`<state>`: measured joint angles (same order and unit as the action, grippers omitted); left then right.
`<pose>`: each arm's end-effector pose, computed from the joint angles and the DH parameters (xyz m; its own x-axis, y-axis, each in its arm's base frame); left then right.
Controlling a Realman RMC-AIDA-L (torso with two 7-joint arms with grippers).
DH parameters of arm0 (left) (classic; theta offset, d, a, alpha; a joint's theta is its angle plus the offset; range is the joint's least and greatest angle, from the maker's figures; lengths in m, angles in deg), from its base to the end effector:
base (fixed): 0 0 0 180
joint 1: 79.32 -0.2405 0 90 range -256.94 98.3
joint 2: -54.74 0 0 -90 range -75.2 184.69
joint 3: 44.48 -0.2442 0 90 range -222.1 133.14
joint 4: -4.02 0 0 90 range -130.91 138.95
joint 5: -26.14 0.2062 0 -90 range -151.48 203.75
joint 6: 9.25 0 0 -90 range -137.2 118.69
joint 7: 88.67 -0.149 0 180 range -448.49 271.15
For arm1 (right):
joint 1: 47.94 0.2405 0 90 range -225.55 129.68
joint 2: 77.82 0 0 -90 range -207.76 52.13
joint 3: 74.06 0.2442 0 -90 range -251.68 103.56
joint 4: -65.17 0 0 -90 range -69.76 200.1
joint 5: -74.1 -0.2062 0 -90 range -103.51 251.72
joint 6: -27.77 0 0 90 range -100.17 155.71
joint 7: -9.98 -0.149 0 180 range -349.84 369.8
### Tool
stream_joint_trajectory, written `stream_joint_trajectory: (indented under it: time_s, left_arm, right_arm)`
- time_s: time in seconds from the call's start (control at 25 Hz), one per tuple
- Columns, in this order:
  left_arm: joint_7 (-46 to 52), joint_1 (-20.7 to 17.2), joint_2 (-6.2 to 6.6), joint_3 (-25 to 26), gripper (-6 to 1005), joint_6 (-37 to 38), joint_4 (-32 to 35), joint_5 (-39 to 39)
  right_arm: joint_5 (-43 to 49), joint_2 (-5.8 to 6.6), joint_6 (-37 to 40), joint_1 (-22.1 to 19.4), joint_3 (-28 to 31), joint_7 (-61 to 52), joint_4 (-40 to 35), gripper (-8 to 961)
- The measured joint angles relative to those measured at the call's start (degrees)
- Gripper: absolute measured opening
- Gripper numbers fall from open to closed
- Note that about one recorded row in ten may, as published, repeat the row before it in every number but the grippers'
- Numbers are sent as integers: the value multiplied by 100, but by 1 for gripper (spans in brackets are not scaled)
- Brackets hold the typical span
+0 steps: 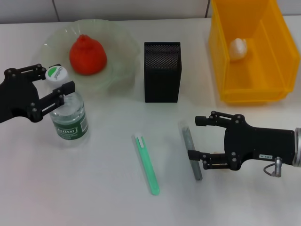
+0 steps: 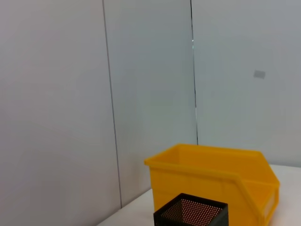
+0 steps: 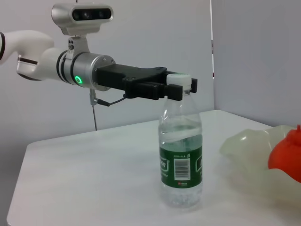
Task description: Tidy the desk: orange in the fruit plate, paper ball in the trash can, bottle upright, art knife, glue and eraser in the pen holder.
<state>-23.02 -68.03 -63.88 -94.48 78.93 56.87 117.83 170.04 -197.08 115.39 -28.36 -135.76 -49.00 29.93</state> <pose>-0.2757 0.2819 0.0541 0.8246 0.0344 0.5647 0.3463 -0.8199 -0.4558 0.2586 0.2693 -0.0362 0.8414 -0.1273 -0.5252 -0.2496 -0.9535 -0.1687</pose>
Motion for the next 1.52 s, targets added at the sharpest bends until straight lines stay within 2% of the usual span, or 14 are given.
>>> stream_joint_trajectory:
  time_s: [0.6,0.8,0.96,1.08,1.12,1.16,1.28,1.32,1.36,1.48,1.52]
  left_arm:
    - [25,213,-17,6,521,-130,-348,-89]
    - [-40,37,14,109,749,127,-101,-513]
    - [-43,-168,14,464,812,474,185,-622]
    - [-125,-277,23,565,812,864,140,-541]
    - [-326,-354,23,539,812,1108,4,-302]
    - [-326,-354,23,539,813,1108,4,-302]
    - [-817,-408,0,517,813,1274,-388,167]
    - [-1167,-394,-1,501,813,1342,-721,411]
    - [-1167,-394,-1,501,813,1342,-721,411]
    - [-1761,-350,5,466,813,1330,-1288,604]
    - [-2150,-334,12,457,813,1269,-1602,666]
  right_arm:
    - [-14,0,112,-25,24,-40,0,845]
    - [-15,0,227,-62,70,-306,-283,846]
    - [5,0,239,-74,45,-1061,-858,846]
    - [161,4,246,-44,-99,-2204,-1682,846]
    - [519,0,248,43,-379,-3289,-2426,846]
    - [519,0,248,43,-379,-3289,-2426,845]
    - [1330,-4,188,302,-939,-4941,-3483,845]
    - [2035,-3,181,592,-1365,-6101,-4089,844]
    - [2377,-3,179,774,-1569,-6587,-4325,843]
    - [3149,-2,177,1203,-2013,-7710,-4665,840]
    - [3697,-2,189,1643,-2439,-8573,-4744,840]
